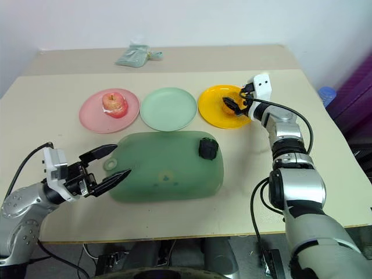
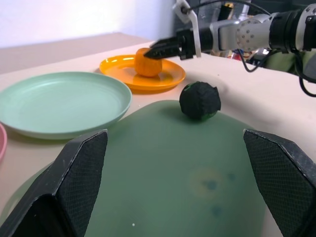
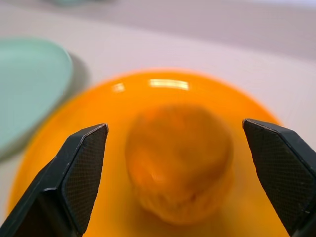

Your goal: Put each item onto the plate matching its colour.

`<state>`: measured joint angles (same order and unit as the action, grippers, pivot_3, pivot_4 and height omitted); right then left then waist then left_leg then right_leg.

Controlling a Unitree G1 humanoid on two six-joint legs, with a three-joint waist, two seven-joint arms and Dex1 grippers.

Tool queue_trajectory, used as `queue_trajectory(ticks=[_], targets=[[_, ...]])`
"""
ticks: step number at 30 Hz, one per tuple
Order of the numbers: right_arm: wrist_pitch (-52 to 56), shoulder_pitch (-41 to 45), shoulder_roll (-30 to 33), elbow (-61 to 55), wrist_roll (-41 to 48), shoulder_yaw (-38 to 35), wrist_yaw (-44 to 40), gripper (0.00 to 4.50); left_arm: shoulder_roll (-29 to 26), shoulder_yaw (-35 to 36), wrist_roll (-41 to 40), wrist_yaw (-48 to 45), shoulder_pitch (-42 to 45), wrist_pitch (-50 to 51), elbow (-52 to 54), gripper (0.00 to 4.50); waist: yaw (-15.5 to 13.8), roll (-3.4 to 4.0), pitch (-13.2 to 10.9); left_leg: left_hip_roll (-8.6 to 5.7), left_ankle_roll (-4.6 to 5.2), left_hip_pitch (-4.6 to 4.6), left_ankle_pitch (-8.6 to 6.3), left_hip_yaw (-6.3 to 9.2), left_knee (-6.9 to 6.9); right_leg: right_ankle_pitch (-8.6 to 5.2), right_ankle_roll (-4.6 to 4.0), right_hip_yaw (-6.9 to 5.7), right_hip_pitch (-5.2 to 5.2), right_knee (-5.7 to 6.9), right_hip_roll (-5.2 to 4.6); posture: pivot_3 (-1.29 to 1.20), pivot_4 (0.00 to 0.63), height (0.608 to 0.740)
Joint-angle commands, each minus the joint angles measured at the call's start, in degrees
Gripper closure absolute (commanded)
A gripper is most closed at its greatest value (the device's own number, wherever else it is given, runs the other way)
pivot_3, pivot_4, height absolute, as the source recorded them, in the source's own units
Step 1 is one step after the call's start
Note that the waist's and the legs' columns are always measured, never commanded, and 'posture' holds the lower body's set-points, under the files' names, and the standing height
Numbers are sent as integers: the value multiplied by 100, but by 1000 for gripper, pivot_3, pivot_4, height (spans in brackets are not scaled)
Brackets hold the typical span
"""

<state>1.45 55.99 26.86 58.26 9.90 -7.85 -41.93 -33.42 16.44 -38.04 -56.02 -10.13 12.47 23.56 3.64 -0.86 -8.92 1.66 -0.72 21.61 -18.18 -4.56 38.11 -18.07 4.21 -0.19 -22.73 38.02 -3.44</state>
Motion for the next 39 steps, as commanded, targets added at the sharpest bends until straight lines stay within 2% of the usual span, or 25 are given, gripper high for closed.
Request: queue_trajectory(ticks=[1,4,8,14,18,24,27,29,30,36,39], targets=[[912,-804,254,-2070,755,-263,-608,53,3,-51,-122,33,105,63,59,0,-67,0,0,0,1,1,0,2,-1,0,0,0,1,-2,0,0,150,740],[2081,-1962,407,-4171,1457,-175,-1011,53,37,-145,-121,4,166,96,29,0,-134,0,0,1,9,-1,-5,4,-1,0,1,0,2,-1,0,0,150,740],[3158,-3089,532,-5986,2019,-13,-1020,53,43,-235,-131,-19,266,128,-22,0,-130,0,0,1,31,-2,-17,5,-1,1,1,0,2,0,-1,0,150,740],[3988,-3730,402,-6857,2348,253,-747,53,-17,-286,-131,-136,454,192,-158,0,-122,1,0,2,32,-11,-18,7,-2,0,1,0,7,0,-1,0,150,740],[4086,-3870,336,-6872,2320,572,-808,53,-31,-295,-151,-170,480,222,-152,0,-125,0,0,1,32,-9,-18,7,-2,0,0,0,7,-1,-1,0,150,740],[3408,-3744,81,-5959,1714,939,-669,53,-32,-311,-185,-162,381,228,-47,0,-130,1,0,0,32,-9,-18,7,0,0,0,0,7,-2,-1,0,150,740],[3229,-3658,39,-5778,1599,958,-639,821,-29,-274,-190,-120,275,200,8,0,-126,0,0,0,32,-9,-18,7,0,0,0,0,7,-2,-1,0,150,740],[3116,-3580,12,-5742,1543,967,-626,1838,-6,-243,-201,-63,206,187,57,0,-126,0,0,0,32,-10,-18,7,-1,0,0,0,6,-2,-1,0,150,740],[3047,-3513,-25,-5746,1518,960,-596,2202,8,-227,-208,-27,183,181,73,0,-125,0,0,0,32,-10,-18,7,-1,0,0,0,7,-2,-1,0,150,740],[2679,-2601,-647,-5625,1466,968,-334,2202,135,-161,-252,254,67,175,151,0,-94,2,-1,1,31,-8,-18,6,-1,0,0,0,1,1,0,0,150,740],[2007,-1890,-1179,-4717,1013,1131,10,2202,237,-192,-98,571,54,185,199,0,-107,2,-1,1,31,-9,-18,6,-2,0,0,-1,1,2,0,0,150,740]])
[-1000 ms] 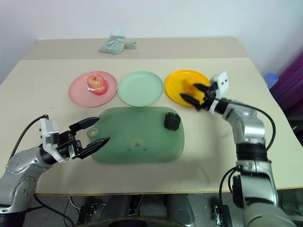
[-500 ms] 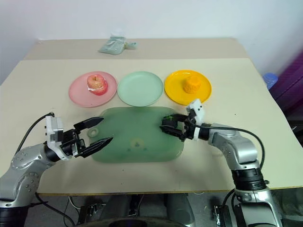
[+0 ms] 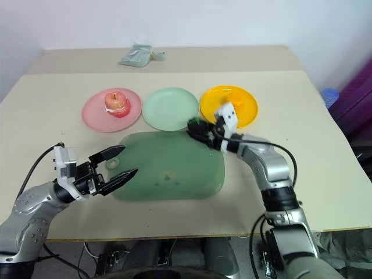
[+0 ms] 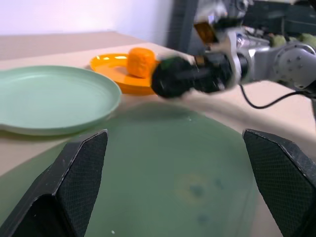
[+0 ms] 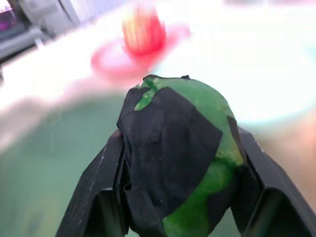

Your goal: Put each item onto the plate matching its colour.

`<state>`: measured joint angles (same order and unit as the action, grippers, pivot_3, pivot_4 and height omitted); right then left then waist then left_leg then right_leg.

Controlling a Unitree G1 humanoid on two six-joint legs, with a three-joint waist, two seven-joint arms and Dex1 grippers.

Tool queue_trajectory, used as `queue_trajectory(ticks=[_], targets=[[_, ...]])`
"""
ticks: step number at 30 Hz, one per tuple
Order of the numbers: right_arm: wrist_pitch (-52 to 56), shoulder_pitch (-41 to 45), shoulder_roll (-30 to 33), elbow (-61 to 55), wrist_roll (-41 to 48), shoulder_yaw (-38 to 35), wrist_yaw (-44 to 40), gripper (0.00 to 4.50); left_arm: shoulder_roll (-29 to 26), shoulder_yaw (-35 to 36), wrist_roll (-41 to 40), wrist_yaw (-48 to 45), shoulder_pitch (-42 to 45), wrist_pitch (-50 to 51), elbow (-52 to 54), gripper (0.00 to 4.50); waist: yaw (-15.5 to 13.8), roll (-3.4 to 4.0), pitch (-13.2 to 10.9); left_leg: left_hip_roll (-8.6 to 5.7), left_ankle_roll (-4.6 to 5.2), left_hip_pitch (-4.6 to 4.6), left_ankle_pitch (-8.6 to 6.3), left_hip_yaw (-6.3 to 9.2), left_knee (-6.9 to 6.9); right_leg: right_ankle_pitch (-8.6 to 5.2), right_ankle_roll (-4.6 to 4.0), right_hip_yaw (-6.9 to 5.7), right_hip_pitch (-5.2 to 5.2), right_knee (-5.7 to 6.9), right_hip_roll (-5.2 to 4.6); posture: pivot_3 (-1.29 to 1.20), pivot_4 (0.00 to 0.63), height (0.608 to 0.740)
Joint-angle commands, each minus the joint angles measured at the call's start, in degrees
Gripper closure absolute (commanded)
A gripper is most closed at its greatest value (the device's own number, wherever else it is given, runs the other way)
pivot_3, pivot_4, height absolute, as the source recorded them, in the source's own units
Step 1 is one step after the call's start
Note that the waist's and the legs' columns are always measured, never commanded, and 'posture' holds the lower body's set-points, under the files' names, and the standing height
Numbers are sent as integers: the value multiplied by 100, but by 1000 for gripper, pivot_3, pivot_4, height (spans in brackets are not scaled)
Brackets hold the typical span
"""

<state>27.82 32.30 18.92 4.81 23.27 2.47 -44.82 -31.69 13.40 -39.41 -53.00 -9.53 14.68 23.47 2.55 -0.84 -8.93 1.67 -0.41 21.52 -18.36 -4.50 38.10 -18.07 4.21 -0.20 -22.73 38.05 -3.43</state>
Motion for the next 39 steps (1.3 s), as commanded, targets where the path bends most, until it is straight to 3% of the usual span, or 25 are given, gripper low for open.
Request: queue_trajectory(ticks=[1,8,11,12,13,15,16,17,20,23,28,31,39], targets=[[-974,727,-557,1059,-548,175,424,2202,73,80,156,406,-10,-20,218,0,3,0,0,-1,0,0,0,0,1,0,0,0,0,0,0,0,150,740],[-3169,2127,-1224,4619,-1660,287,1338,2202,230,32,572,1158,-21,-67,374,0,0,-1,0,-12,-26,5,15,-7,5,0,1,0,0,-1,-8,0,150,740],[-3693,2467,-1331,5531,-1830,212,1534,2202,295,22,583,1328,0,-44,442,0,20,-1,-1,-11,-26,6,15,-10,5,0,0,0,-2,-1,-9,0,150,740],[-3859,2529,-1346,5772,-1920,220,1614,1579,300,-6,557,1341,-7,-12,473,0,27,0,-1,-9,-26,5,15,-10,4,0,0,0,-3,0,-8,0,150,740],[-3972,2568,-1367,5959,-1958,195,1648,1319,309,-33,554,1361,-7,0,494,0,37,0,-1,-8,-27,5,15,-11,3,0,0,0,-4,1,-8,0,150,740],[-4202,2595,-1368,6167,-2067,180,1762,365,347,-65,534,1413,12,8,499,0,57,0,-1,-8,-27,5,15,-11,3,0,0,0,-3,2,-7,0,150,740],[-4311,2594,-1360,6197,-2093,153,1817,25,366,-66,555,1459,46,-10,473,0,62,0,-1,-8,-27,5,15,-11,3,0,1,0,-3,2,-7,0,150,740],[-4429,2585,-1345,6196,-2104,119,1863,25,388,-71,591,1501,82,-46,442,0,64,0,-1,-7,-27,5,15,-11,3,0,1,0,-2,2,-8,0,150,740],[-4622,2415,-1205,5684,-1868,-134,1694,25,416,-71,554,1528,188,-19,333,0,69,1,-2,-7,-28,5,16,-10,3,0,1,-1,-3,2,-8,0,150,740],[-4433,1852,-958,4413,-1608,-273,1270,25,447,-95,772,1561,279,-184,145,0,49,1,-2,-7,-27,6,15,-10,3,1,1,-1,-2,2,-8,0,150,740],[-3241,-306,-36,738,-1088,-359,726,25,506,-58,983,1574,468,-389,-243,0,-61,0,-1,-8,-24,8,13,1,2,1,2,-3,3,-3,-9,0,150,740],[-2580,-1526,563,-784,-831,-578,618,25,339,-33,974,1376,541,-366,-333,0,-89,2,-2,-8,-12,9,6,2,1,1,2,-2,5,-8,-10,0,150,740],[-2025,-4370,1608,-2368,-195,-1716,71,25,2,288,343,1025,486,169,-295,0,-53,1,-2,-2,1,-13,-1,3,-5,0,1,-4,23,-8,-7,0,150,740]])
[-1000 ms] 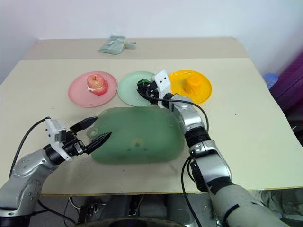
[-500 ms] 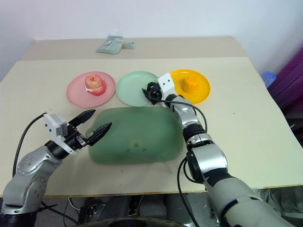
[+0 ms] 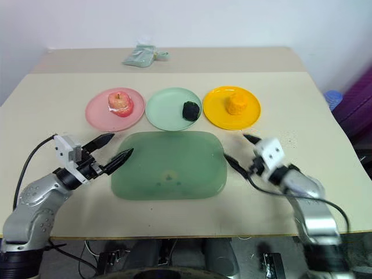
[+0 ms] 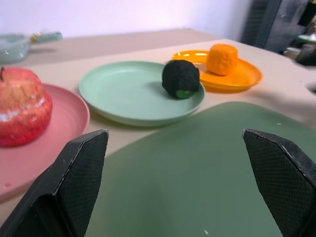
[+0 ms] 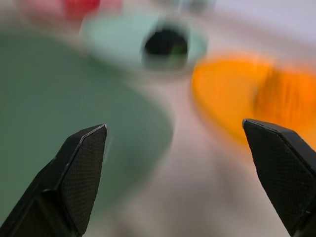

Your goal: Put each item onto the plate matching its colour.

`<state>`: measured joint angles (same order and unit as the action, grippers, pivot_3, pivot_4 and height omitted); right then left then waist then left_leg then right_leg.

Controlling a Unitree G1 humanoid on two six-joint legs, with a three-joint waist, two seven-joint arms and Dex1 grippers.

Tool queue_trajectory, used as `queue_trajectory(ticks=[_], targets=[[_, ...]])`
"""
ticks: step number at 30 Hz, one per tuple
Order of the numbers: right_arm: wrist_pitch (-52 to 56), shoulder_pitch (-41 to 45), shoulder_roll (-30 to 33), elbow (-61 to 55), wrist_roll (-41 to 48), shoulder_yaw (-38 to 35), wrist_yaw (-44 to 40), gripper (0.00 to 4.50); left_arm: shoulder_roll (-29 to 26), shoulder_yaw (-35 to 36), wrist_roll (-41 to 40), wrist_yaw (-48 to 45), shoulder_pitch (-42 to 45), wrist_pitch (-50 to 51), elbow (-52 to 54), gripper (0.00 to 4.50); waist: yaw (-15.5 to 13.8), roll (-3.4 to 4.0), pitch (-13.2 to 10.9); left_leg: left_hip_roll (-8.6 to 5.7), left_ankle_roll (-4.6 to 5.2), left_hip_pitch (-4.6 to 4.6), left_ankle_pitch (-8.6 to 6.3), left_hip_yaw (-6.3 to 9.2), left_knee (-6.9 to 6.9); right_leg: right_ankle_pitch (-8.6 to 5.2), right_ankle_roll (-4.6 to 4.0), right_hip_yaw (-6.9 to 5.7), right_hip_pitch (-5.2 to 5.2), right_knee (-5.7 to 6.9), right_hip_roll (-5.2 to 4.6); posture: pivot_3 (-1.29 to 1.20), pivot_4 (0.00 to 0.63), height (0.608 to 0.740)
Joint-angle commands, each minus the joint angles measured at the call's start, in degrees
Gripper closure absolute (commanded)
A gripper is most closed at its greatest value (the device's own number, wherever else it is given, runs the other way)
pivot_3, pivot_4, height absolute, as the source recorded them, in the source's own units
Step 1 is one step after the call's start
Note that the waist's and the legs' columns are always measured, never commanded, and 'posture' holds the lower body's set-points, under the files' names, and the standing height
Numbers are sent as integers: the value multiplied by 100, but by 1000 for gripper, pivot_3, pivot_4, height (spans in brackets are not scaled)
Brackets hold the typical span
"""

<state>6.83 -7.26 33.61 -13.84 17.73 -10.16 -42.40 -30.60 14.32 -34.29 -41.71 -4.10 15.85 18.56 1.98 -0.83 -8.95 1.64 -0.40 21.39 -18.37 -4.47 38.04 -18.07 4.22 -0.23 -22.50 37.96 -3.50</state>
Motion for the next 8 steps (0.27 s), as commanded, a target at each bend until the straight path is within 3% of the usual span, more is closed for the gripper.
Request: queue_trajectory(ticks=[1,8], targets=[[97,-630,166,-593,434,-590,-186,25,-157,212,-190,-141,-140,101,247,0,21,0,0,0,0,-2,0,0,1,0,0,0,3,0,0,0,150,740],[17,-1192,-215,-770,472,-747,129,25,-266,210,-344,-241,-444,325,467,0,20,0,0,2,-1,-5,0,1,1,-1,-1,0,3,0,2,0,150,740]])
